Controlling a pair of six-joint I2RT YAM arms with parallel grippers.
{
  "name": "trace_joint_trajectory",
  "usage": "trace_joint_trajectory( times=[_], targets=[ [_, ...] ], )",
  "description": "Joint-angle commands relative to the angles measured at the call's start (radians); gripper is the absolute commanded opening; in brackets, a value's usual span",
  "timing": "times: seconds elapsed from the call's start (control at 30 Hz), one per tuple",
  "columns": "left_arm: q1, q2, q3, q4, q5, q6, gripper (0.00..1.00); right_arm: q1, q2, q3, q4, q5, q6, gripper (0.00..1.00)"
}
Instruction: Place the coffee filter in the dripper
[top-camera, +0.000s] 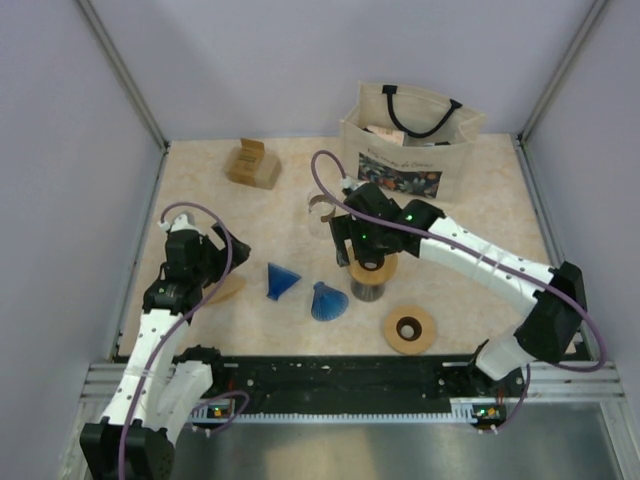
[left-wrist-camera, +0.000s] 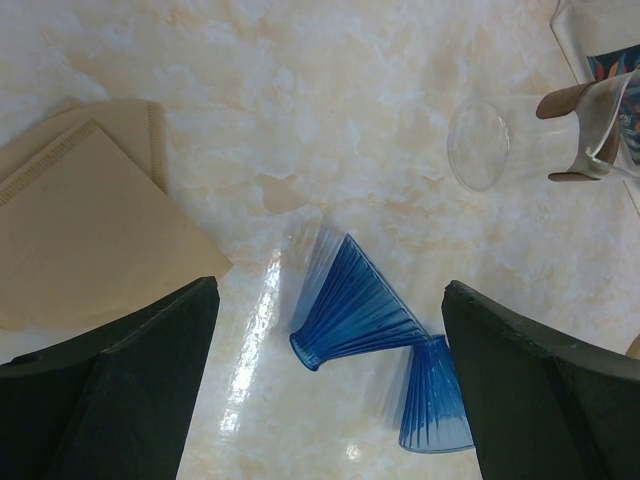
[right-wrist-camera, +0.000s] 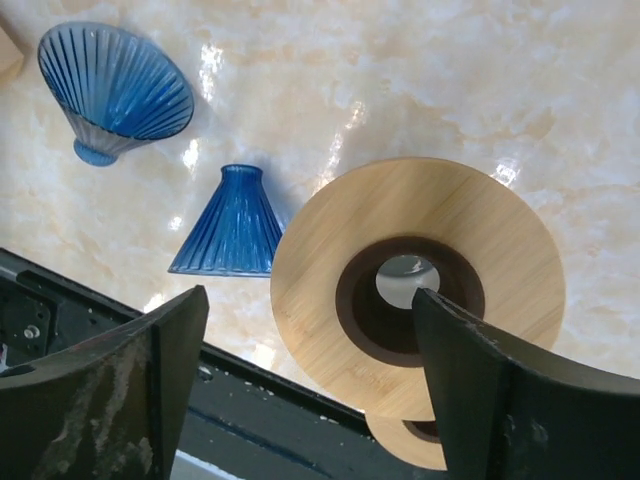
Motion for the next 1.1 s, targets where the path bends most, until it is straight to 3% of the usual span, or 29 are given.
trace_joint_trajectory(
  times=[0.0, 0.17, 0.4, 0.67, 0.97, 1.07],
  targets=[
    [-0.003, -0.008, 0.031, 0.056, 0.059, 0.018, 0.99, 0.014, -0.101, 0.046, 0.022, 0.049, -0.058, 0.88],
    [-0.023, 0.005, 0.045, 0.085, 0.119, 0.022, 0.99, 0.016, -0.214, -0.035, 0.081, 0.115, -0.072, 0.99],
    [-0.162, 0.08, 0.089, 0.091, 0.068, 0.012, 0.99, -0.017, -0.388, -0.187, 0.134, 0.235, -0.012, 0.99],
    [-0.309, 0.142, 0.141, 0.076, -0.013, 0.009, 0.99, -0.175, -0.484, -0.317, 0.164, 0.191, 0.006, 0.99],
    [-0.575, 0.188, 0.151, 0.034, -0.019, 0.081, 0.99, -0.261, -0.554, -0.394, 0.188, 0.215, -0.034, 0.99],
    [-0.702, 0.209, 0.124, 0.013, -0.119, 0.104, 0.99, -0.261, -0.567, -0.412, 0.188, 0.221, -0.048, 0.99]
  ],
)
